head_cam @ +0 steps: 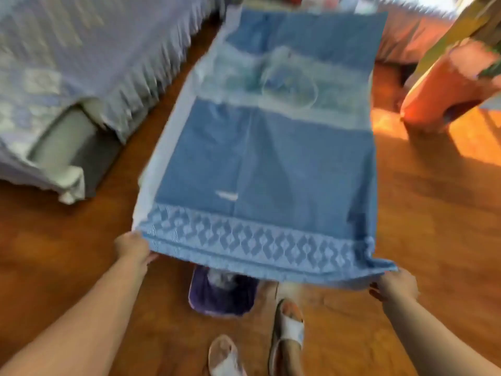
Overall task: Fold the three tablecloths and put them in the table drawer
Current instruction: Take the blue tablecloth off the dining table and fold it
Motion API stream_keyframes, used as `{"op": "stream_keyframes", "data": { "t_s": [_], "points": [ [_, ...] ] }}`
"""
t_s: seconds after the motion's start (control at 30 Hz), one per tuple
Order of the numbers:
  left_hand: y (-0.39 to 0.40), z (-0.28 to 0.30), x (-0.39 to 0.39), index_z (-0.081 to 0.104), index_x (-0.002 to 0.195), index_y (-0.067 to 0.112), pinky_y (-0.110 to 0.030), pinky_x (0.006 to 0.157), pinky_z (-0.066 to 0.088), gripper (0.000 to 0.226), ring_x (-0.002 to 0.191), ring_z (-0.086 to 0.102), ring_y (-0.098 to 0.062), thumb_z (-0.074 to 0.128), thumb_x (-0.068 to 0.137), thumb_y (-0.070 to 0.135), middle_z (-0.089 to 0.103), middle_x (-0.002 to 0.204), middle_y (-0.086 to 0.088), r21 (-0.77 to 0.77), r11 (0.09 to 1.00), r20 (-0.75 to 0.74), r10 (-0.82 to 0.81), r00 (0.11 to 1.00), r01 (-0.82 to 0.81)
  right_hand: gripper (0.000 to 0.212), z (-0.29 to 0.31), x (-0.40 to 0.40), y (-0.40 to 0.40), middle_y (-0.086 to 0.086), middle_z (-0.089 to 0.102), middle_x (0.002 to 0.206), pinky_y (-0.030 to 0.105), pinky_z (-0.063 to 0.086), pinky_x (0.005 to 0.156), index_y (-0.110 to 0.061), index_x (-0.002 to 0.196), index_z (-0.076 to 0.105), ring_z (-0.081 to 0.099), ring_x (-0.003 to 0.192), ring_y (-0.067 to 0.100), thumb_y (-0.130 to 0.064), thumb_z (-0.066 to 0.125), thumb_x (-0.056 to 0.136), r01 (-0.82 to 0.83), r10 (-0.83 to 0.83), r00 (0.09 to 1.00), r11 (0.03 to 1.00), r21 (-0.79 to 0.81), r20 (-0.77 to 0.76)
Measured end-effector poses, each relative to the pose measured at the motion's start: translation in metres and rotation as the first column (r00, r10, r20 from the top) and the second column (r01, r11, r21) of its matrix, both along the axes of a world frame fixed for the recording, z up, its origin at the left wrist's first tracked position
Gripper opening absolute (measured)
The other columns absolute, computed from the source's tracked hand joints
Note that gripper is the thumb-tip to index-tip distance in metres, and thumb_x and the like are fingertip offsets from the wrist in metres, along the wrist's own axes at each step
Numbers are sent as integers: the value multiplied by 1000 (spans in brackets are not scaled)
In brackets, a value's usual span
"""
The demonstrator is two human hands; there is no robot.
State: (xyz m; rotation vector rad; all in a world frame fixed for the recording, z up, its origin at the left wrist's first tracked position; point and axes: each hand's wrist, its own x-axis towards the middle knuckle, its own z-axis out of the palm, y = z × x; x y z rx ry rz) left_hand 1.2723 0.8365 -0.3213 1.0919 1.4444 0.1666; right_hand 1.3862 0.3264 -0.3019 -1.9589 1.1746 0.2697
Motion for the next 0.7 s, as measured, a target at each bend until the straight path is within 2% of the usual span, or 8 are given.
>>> {"op": "stream_keyframes", "data": {
  "t_s": [0.07,0.17,0.23,0.3,0.47,0.57,0.63,0.7],
  "points": [
    [-13,-34,-19,62,128,8,-41,74,56,26,99,66,-28,49,107,15,67,121,-14,57,996,-41,64,997,-62,21,-29,-17,0,9,63,80,45,56,73,-17,85,66,61,66,28,2,58,85,204,-206,979,975,93,8],
    [-26,-43,-37,64,120,12,-37,75,58,21,92,67,-24,50,108,22,66,107,-8,153,988,-103,46,994,-30,24,-50,-39,-2,8,63,92,41,51,71,-19,91,62,60,78,25,3,54,87,257,-260,965,959,123,12],
    [-20,-38,-43,64,109,15,-42,78,60,15,89,68,-27,51,106,23,66,101,-9,255,966,-155,-10,988,50,18,-41,-53,2,12,66,98,44,51,71,-18,85,61,61,84,31,-1,56,84,181,-182,983,979,-93,0],
    [-9,-28,-43,66,106,13,-52,85,59,21,95,68,-37,52,101,28,69,103,-15,350,919,-286,-82,955,183,11,-27,-60,-1,14,62,92,41,47,70,-15,90,59,61,86,38,-5,60,87,6,-47,989,959,-285,-138],
    [-4,-5,-48,65,120,-5,-45,85,49,30,107,62,-42,50,106,16,65,118,-24,288,903,-459,-163,873,320,17,-25,-59,-19,21,63,82,42,53,62,2,93,61,66,65,35,6,45,95,41,-75,915,995,-92,-396],
    [-14,0,-49,67,118,5,-51,87,56,25,100,63,-38,51,107,21,65,114,-17,219,913,-455,-215,864,343,21,-44,-44,-17,21,59,92,44,50,71,4,113,53,60,73,32,-2,47,94,-128,77,796,991,-43,-600],
    [-13,1,-51,68,116,12,-49,89,57,19,98,64,-31,55,105,21,66,112,-11,210,921,-434,-213,875,328,46,-36,-31,5,20,53,116,42,48,88,1,128,48,59,101,35,-14,55,86,-431,268,669,900,-68,-693],
    [-10,6,-55,69,108,13,-48,89,59,14,94,69,-28,58,103,20,70,110,-12,171,939,-383,-215,898,298,58,-10,-18,43,22,42,140,47,41,102,-3,139,43,45,125,42,-13,64,85,-586,411,754,774,-241,-513]
  ]
}}
